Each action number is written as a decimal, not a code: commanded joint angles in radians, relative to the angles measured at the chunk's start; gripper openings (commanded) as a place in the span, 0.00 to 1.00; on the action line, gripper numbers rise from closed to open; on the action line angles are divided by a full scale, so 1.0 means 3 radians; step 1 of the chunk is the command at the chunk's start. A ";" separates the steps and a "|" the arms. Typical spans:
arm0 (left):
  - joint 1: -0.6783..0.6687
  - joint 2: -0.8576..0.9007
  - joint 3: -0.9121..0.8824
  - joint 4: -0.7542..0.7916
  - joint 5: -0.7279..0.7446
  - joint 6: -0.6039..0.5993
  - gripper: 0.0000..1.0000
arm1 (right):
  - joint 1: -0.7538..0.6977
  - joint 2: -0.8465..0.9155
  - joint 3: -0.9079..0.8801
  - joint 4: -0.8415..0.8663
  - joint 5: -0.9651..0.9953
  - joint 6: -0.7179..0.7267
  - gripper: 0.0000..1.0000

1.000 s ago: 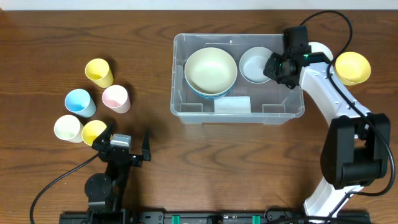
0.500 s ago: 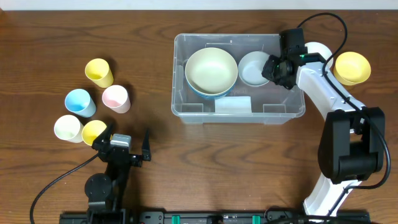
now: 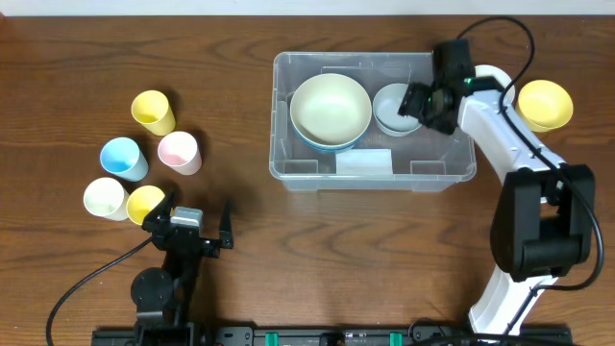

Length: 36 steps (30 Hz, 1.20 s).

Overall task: Pack container
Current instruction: 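Carry the grey bowl and lower it into the bin's right side, then release the grey bowl and move the right gripper toward the yellow bowl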

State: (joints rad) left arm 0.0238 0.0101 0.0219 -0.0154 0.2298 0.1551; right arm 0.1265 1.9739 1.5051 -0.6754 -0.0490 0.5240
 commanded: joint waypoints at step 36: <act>0.0013 -0.0020 -0.0060 -0.0111 0.0045 0.0018 0.98 | -0.2059 0.0788 0.1457 -0.1373 0.0409 0.0098 0.99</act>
State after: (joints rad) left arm 0.0238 0.0101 0.0219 -0.0154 0.2298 0.1551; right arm -0.4896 2.1853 1.9385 -1.1042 0.0837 0.5888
